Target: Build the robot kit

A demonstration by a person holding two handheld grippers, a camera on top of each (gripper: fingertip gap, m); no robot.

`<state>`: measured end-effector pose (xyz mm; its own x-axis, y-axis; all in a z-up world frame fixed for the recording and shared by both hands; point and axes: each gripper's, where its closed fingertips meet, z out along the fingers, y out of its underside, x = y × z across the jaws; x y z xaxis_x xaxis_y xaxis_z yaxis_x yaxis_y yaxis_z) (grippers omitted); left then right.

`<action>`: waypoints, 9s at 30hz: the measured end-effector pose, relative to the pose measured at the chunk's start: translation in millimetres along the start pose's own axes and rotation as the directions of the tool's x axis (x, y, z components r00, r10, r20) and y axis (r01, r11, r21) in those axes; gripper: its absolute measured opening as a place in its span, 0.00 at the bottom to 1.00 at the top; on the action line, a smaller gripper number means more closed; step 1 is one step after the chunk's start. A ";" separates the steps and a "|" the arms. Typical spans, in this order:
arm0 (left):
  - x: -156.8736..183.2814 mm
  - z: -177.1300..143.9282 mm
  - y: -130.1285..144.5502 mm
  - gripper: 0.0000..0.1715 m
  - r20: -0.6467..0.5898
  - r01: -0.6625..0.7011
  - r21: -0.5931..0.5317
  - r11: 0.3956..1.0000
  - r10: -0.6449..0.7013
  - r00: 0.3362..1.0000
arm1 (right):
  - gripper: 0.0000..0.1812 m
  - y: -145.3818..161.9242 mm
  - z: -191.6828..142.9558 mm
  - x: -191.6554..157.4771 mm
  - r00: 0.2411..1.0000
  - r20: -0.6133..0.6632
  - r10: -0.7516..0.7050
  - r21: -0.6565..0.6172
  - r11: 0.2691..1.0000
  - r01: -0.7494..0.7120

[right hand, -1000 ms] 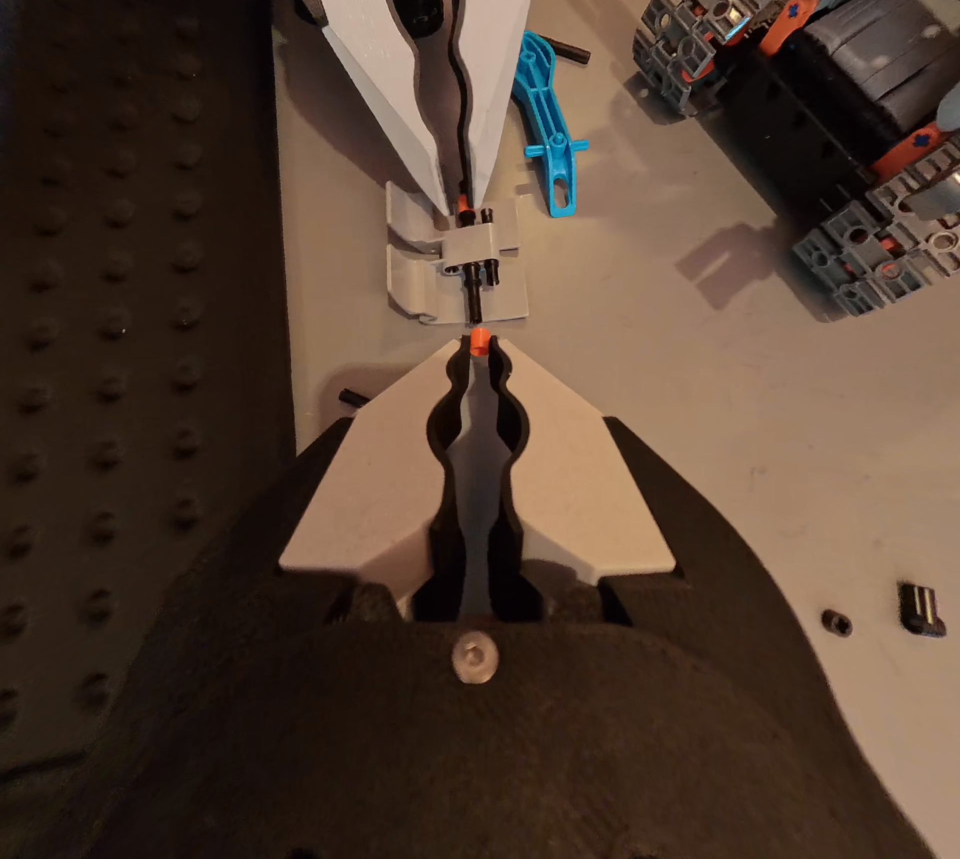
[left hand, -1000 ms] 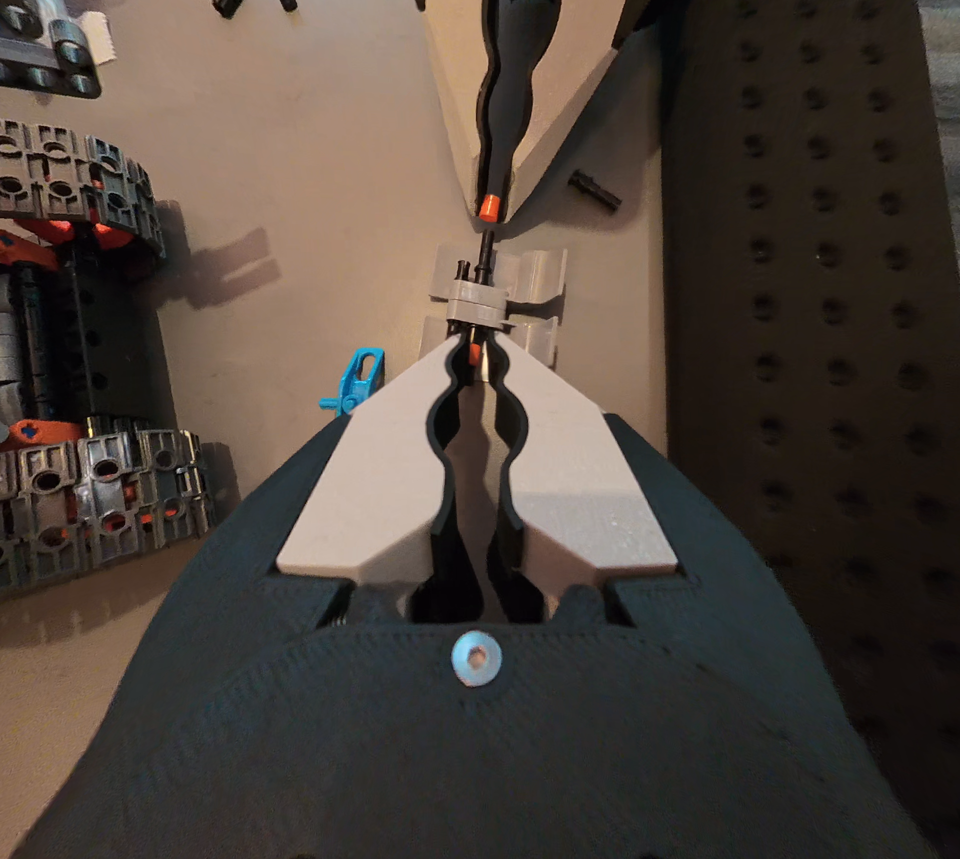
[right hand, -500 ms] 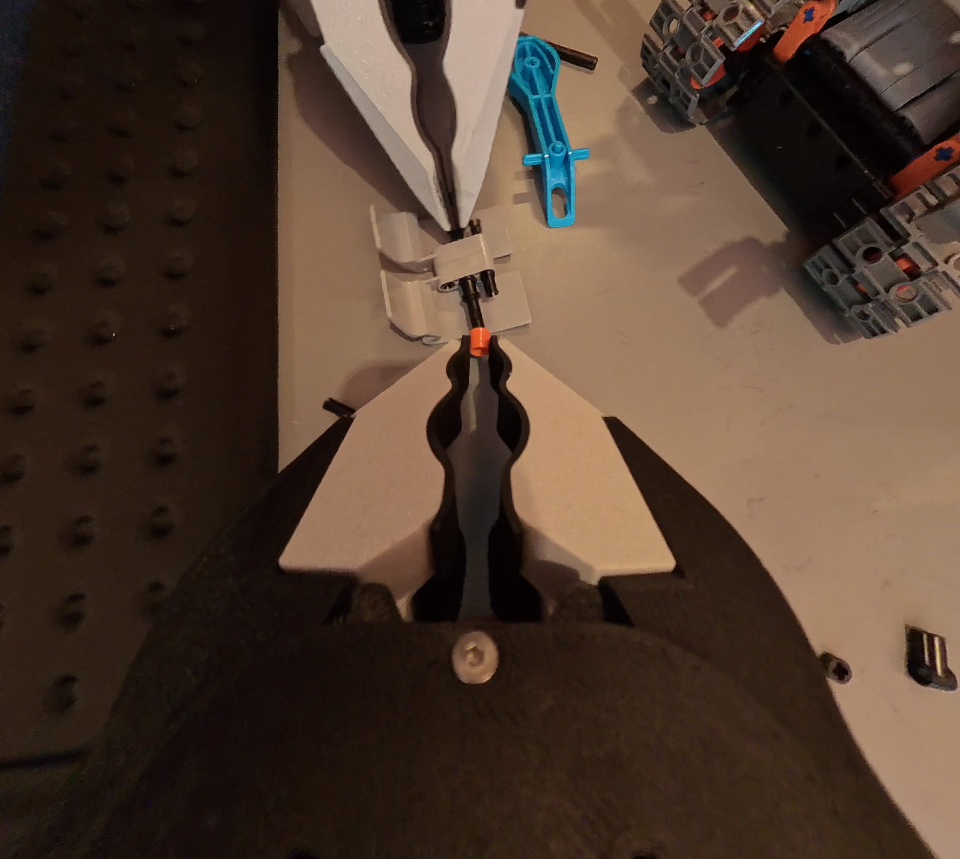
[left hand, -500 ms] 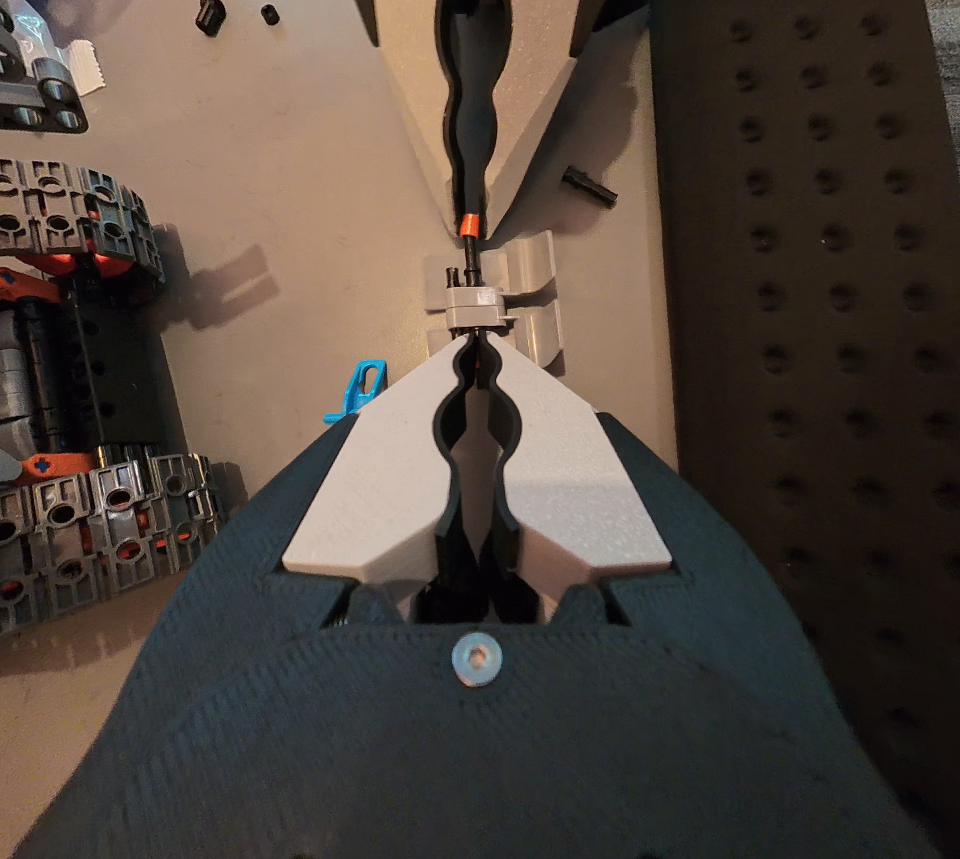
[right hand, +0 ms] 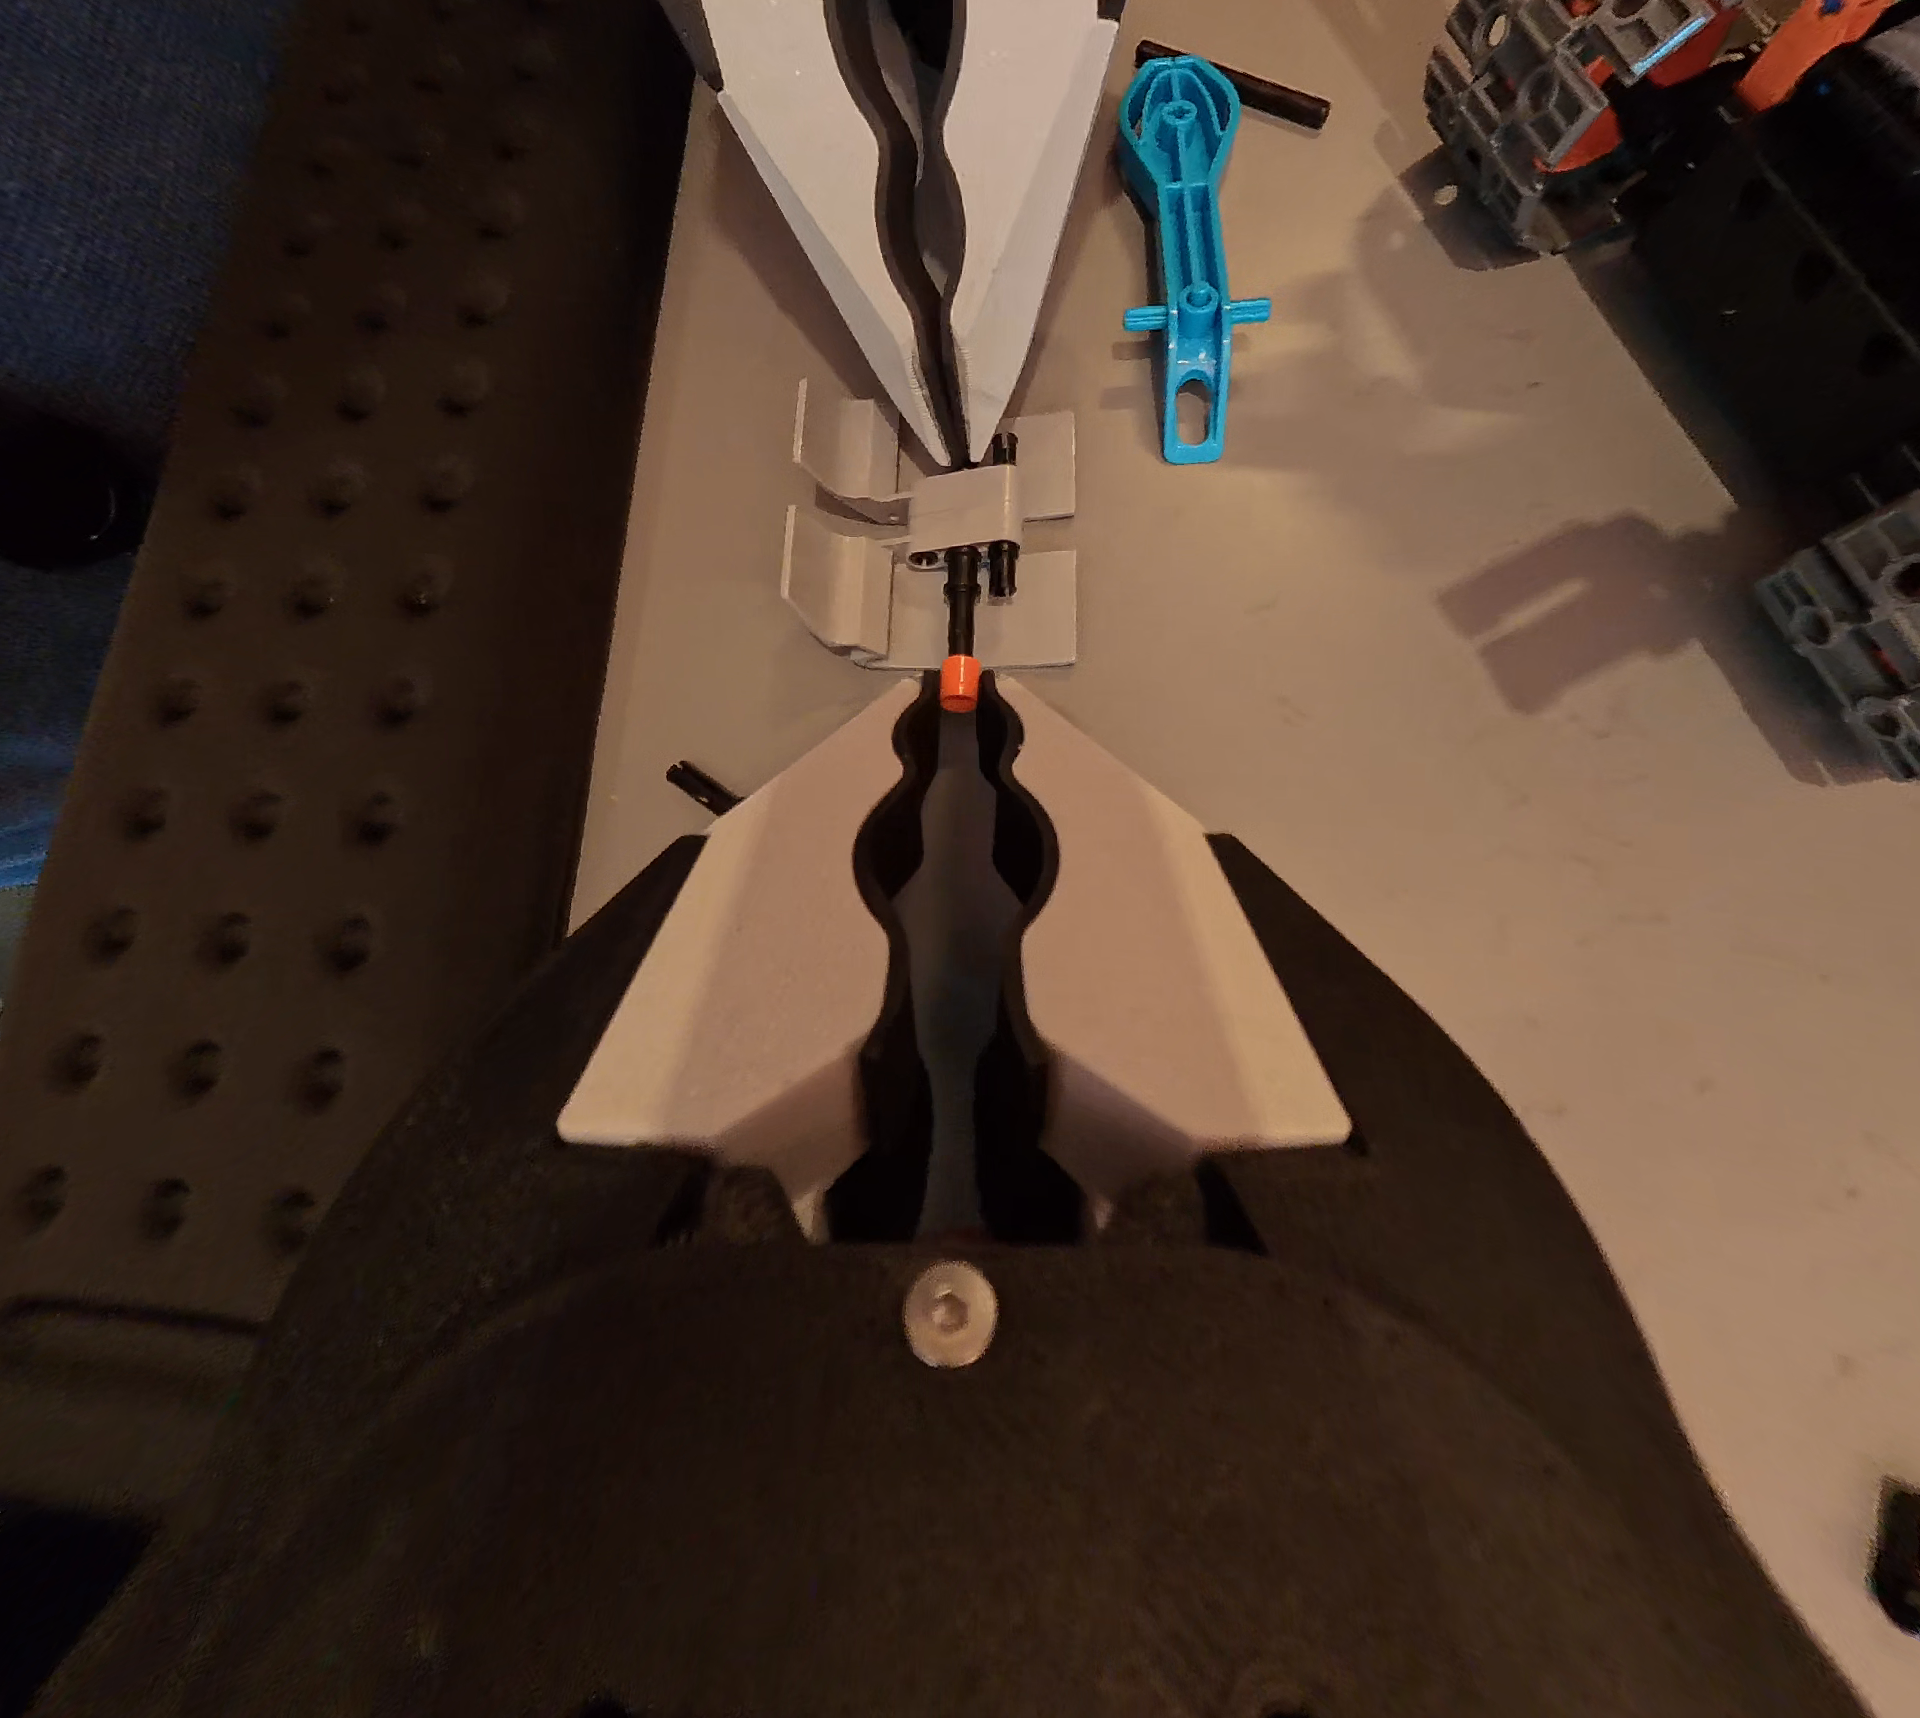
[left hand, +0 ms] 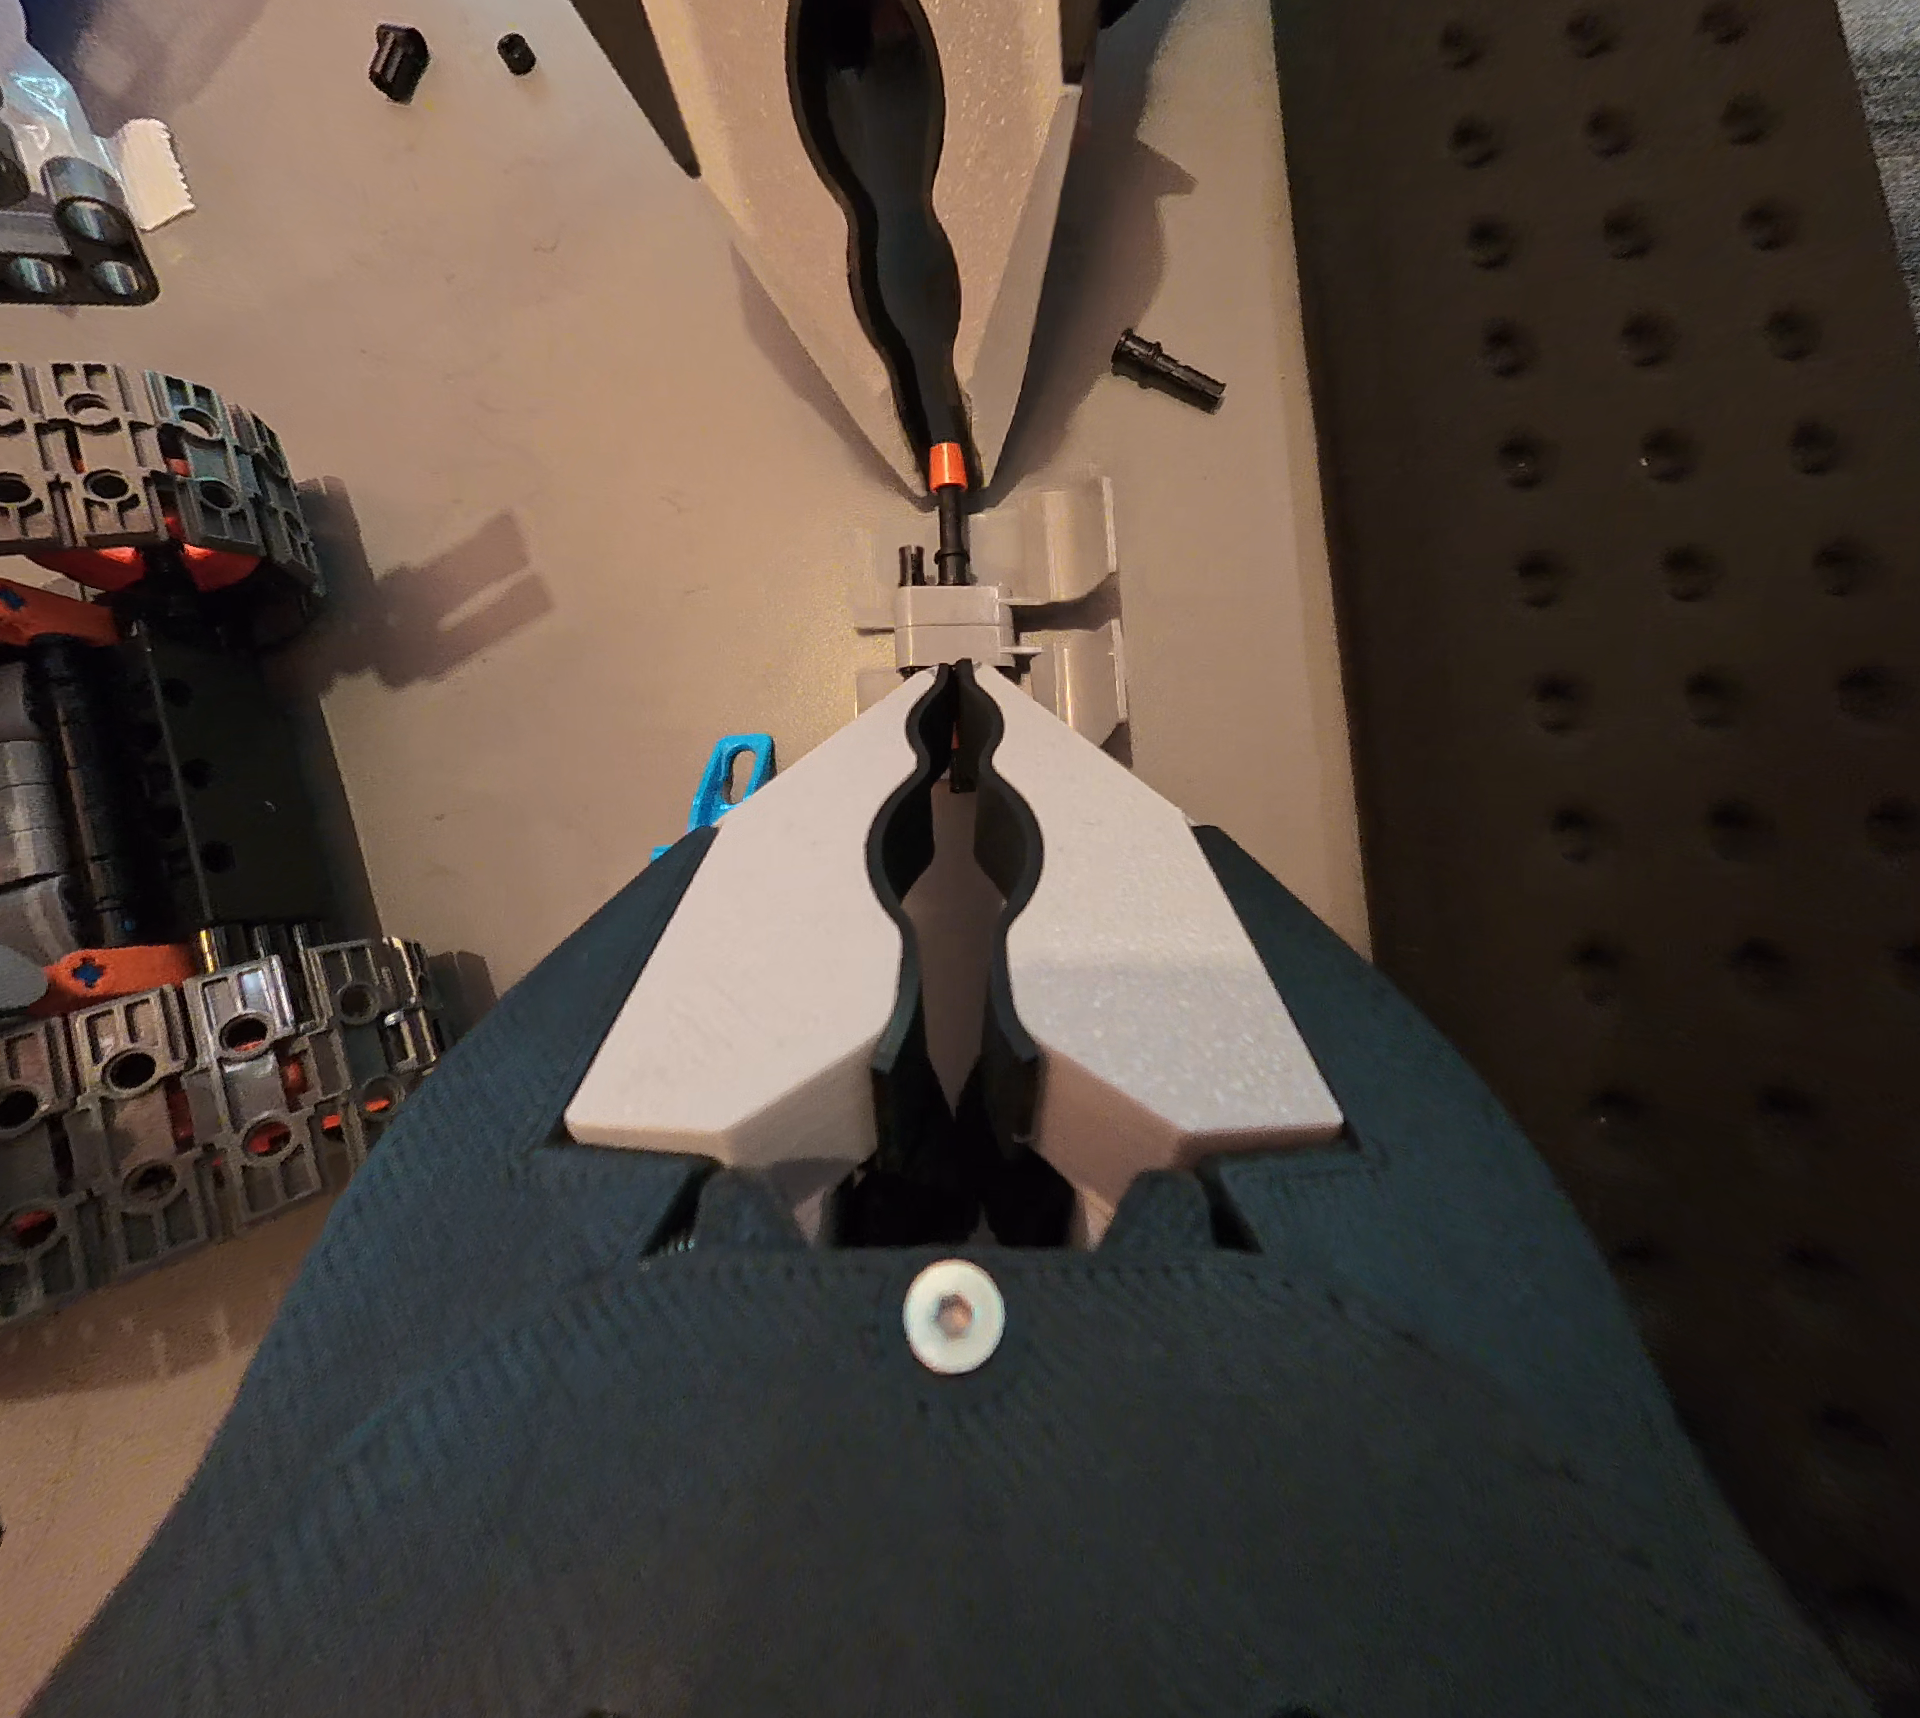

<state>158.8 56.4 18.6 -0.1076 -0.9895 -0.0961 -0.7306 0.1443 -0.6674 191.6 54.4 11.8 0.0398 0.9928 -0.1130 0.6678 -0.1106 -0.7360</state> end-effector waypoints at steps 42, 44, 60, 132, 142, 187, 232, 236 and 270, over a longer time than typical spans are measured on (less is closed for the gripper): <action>-0.5 0.9 -1.1 0.00 0.079 -0.059 0.003 0.998 0.059 0.995 | 0.02 -6.5 -1.2 0.2 0.989 -0.148 -0.021 -0.016 1.000 0.019; -0.4 0.7 -1.0 0.00 0.078 -0.059 0.002 0.998 0.059 0.995 | 0.02 -6.8 -0.7 1.4 0.988 -0.153 -0.022 -0.016 1.000 0.020; -6.3 0.0 0.4 0.00 0.111 -0.061 -0.006 0.998 0.061 0.992 | 0.01 -15.0 7.4 -4.4 0.988 -0.149 -0.032 -0.008 0.999 0.031; -20.0 -81.2 39.4 0.10 0.407 -0.013 0.130 0.991 -0.041 0.913 | 0.04 -27.3 -44.0 26.3 0.909 -0.400 0.117 0.307 0.952 0.013; -24.5 -75.8 41.8 0.08 0.410 0.005 0.126 0.992 -0.056 0.911 | 0.03 -23.8 -48.7 34.0 0.889 -0.440 0.129 0.303 0.953 0.012; -24.7 -95.0 36.5 0.07 0.441 -0.018 0.166 0.986 -0.058 0.896 | 0.02 -23.2 -50.1 37.6 0.881 -0.450 0.146 0.310 0.951 0.001; 20.4 -166.2 167.1 0.13 0.237 0.194 -0.127 0.973 -0.160 0.958 | 0.03 -143.4 29.7 -21.3 0.933 -0.360 -0.024 0.287 0.948 0.135; 17.8 -154.6 173.4 0.07 0.213 0.205 -0.181 0.962 -0.165 0.963 | 0.02 -145.7 32.7 -22.4 0.932 -0.360 -0.027 0.291 0.946 0.139; -5.5 -207.6 45.5 0.03 -0.400 0.666 0.647 0.371 -0.578 0.711 | 0.14 -227.5 68.0 -10.4 0.768 -0.623 -0.152 0.231 0.901 0.366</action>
<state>-13.8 68.7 142.1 0.0761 -0.7867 0.6126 0.0936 -0.6060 -0.7899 -11.3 66.1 135.0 0.3921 0.8075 0.4406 0.4447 0.2529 -0.8592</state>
